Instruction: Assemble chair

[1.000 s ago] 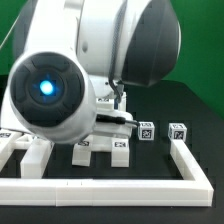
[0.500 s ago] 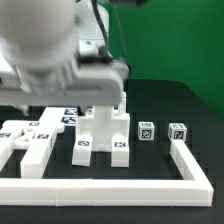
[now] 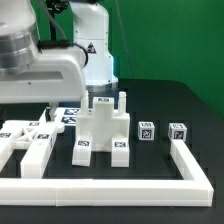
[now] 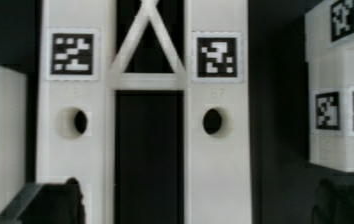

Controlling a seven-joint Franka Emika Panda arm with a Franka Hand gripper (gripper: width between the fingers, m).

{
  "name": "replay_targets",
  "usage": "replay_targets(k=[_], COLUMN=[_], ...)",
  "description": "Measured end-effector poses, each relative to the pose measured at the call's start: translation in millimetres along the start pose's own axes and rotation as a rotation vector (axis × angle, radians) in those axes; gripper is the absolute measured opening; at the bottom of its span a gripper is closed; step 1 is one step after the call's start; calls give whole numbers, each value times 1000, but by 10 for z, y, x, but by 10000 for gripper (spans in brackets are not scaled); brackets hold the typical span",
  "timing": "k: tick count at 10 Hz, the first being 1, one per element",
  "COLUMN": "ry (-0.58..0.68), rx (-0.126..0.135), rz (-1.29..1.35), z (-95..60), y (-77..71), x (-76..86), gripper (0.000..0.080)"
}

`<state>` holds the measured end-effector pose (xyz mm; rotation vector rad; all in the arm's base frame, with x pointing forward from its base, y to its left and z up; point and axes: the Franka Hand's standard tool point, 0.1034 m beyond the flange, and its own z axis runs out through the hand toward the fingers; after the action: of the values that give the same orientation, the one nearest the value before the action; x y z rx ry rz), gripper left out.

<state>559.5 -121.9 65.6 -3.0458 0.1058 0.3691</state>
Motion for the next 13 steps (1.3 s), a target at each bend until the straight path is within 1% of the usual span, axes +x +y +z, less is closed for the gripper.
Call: replay_targets(k=[1,2,3,5,8,10,13], ry=[55,39,49,82,156,157,199], rx=[8,12,7,-9,-38,-45,-62], rz=[20,24,20,18,3,-4,-11], z=[76,149,188,245,290,357,355], y=[-22,-49,-61,-24,-29,-25,-49], x=[-23,-76,-63,-49,44,53,109], gripper=[649,649,649,649,649,649,649])
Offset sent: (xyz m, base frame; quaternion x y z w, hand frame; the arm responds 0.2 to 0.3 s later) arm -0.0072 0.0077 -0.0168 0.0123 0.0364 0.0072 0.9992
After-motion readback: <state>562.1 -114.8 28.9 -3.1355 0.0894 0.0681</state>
